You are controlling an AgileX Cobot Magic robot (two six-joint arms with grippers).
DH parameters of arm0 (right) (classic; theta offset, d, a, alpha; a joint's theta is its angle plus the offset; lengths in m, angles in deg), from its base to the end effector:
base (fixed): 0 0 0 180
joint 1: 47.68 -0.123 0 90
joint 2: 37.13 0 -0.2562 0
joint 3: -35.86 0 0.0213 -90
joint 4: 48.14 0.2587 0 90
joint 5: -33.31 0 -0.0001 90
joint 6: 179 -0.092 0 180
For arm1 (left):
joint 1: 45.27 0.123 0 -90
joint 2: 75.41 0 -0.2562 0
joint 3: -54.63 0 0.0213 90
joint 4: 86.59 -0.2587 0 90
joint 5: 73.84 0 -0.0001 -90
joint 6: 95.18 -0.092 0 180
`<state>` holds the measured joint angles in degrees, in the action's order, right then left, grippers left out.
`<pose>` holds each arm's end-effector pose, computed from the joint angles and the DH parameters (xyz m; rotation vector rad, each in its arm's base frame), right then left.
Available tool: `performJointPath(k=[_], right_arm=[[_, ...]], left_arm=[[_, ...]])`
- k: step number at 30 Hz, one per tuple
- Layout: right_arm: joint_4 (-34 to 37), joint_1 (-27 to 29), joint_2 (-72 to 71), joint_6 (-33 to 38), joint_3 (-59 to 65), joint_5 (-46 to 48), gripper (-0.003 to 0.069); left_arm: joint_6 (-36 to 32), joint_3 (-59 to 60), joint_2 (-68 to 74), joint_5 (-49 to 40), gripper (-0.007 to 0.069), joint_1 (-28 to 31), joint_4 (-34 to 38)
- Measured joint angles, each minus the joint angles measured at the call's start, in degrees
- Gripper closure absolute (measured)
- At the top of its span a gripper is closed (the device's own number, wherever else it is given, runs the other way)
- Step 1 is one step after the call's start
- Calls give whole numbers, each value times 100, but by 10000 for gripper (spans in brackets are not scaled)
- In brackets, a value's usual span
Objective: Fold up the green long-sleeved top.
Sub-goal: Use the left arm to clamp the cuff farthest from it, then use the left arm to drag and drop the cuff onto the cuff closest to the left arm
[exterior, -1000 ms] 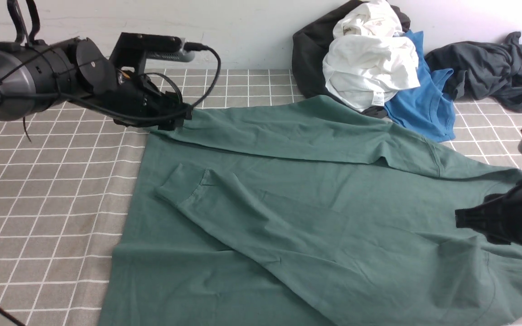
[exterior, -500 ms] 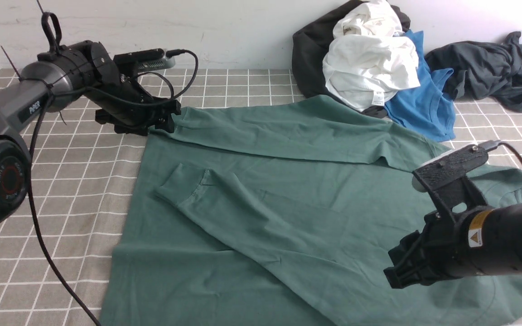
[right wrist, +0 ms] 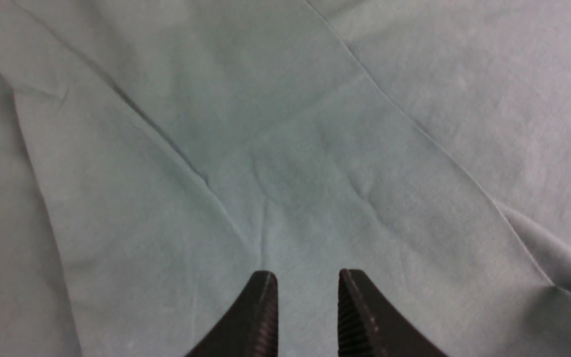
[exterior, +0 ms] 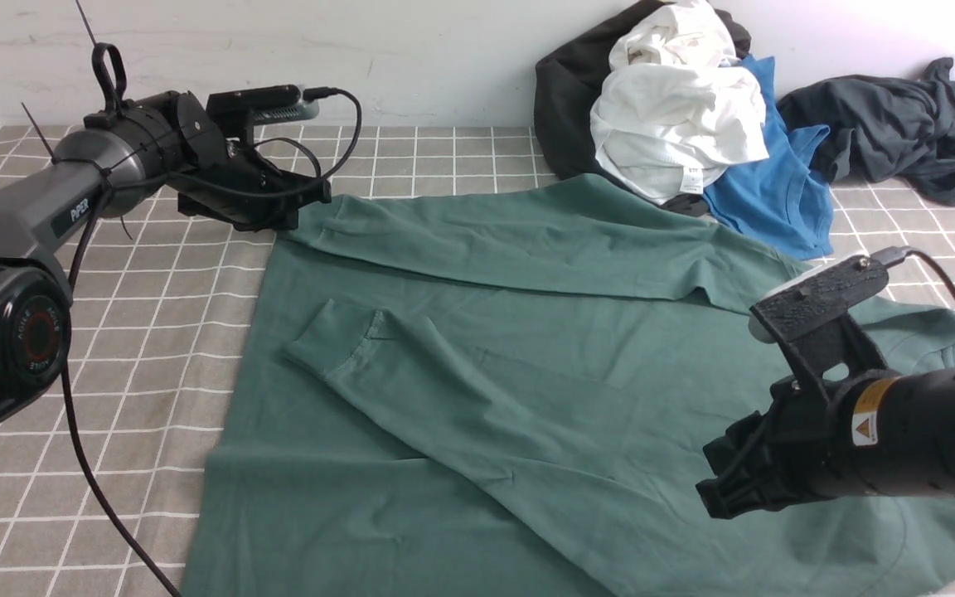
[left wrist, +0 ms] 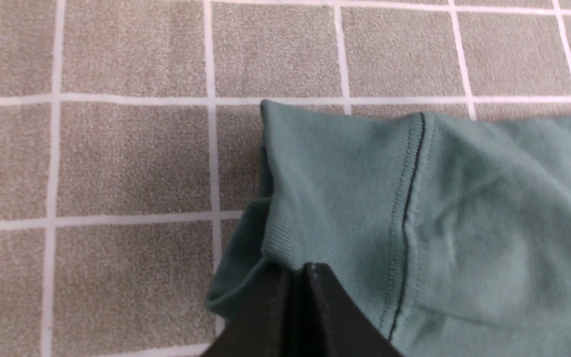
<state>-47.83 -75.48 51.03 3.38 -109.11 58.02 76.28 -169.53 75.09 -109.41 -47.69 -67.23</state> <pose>0.2376 0.1255 0.1773 -0.6691 2.5029 0.1686 0.5335 -0.0403 0.1273 -0.0208 2.4521 -0.3134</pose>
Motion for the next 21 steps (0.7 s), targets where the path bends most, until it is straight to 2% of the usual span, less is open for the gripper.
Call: performJointPath(k=[7,15,18,21], right_arm=[[0,0,0,0,0,-12,484],[0,0,0,0,0,-12,484],[0,0,0,0,0,-13,484],[0,0,0,0,0,-4,484]], left_arm=[[-100,0,-378,-904,622,0,-6],[-253,-20,-1470,-3222,622,-19,-48],[-297,138,-1670,-3361,622,-111,-213],[-297,1079,-2109,-3377,622,-413,-723]])
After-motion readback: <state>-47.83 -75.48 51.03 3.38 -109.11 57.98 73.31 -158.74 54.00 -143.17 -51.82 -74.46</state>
